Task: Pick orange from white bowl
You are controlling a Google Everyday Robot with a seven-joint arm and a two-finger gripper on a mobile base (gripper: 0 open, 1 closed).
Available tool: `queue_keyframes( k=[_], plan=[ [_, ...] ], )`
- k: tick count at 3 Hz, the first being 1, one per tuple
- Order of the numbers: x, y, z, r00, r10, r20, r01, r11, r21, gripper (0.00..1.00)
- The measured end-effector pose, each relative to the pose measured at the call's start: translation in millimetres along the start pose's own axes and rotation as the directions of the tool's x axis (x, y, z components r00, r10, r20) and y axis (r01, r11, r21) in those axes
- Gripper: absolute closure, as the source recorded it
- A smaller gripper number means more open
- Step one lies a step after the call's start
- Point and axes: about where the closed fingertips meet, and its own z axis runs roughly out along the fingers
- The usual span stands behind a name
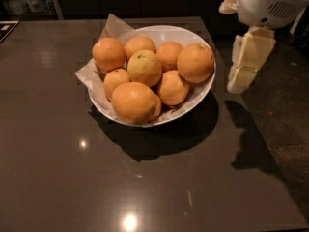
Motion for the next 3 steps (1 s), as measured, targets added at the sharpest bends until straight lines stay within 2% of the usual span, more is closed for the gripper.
queue_keyframes(
  k=[1,2,3],
  plan=[
    [-24,-17,7,0.999,-0.046,0.021,0.047,0.9988,-0.014,0.00],
    [-40,-24,23,0.997,-0.066,0.042,0.069,0.9959,-0.059,0.00],
    [-49,-25,37,0.996,-0.067,0.055,0.073,0.9917,-0.107,0.11]
  ],
)
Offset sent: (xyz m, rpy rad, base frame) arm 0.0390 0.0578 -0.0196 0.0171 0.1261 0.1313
